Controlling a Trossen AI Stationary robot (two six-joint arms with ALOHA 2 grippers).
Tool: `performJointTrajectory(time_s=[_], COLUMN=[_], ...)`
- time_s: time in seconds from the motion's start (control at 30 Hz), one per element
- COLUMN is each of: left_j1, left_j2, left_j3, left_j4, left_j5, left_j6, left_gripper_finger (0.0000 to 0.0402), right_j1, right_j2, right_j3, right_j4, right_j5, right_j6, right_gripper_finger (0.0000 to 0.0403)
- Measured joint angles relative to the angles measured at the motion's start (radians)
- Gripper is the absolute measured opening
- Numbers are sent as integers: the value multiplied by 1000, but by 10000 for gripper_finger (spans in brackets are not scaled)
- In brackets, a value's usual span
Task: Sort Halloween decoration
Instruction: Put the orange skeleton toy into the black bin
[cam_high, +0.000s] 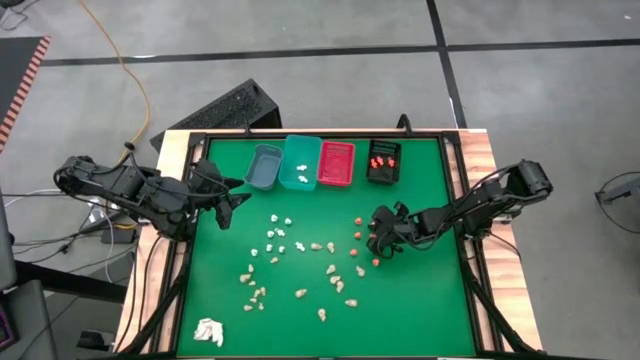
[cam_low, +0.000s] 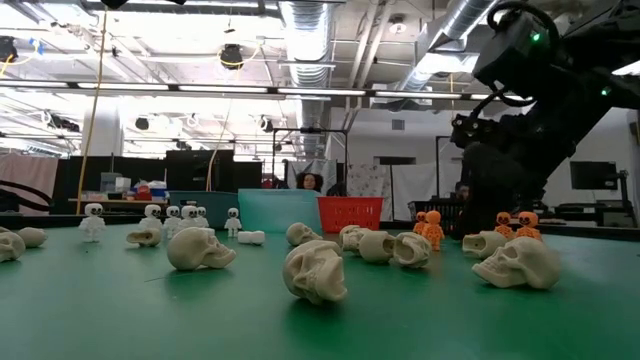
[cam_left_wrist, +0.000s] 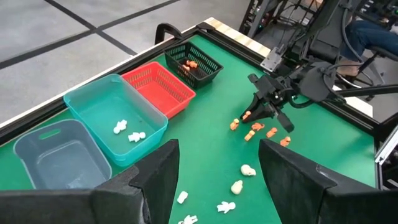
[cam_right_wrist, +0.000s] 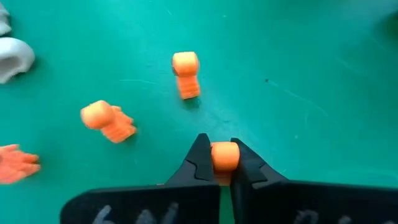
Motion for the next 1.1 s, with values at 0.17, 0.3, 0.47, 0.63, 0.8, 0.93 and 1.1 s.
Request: performJointTrajectory(time_s=[0.17,0.3,0.47,0.63,0.8,0.93,1.1], left_j1=[0,0,0,0,0,0,0], left_j2=[0,0,0,0,0,0,0], left_j3=[0,0,0,0,0,0,0], left_j4=[0,0,0,0,0,1,1], left_j5=[0,0,0,0,0,-7,-28], left_j6=[0,4,7,7,7,7,7], left_gripper_finger=[210,210,210,210,210,210,210], right_j1=[-6,-36,-108,-216,-366,-472,-561], right_j2=[-81,-169,-288,-385,-422,-404,-339], right_j3=[15,25,27,28,29,29,29], right_j4=[0,-4,-5,-5,-8,-7,-13], right_j5=[7,12,18,48,50,50,44], right_j6=[-24,-37,-67,-118,-134,-135,-135], right_gripper_finger=[14,14,14,13,13,13,13])
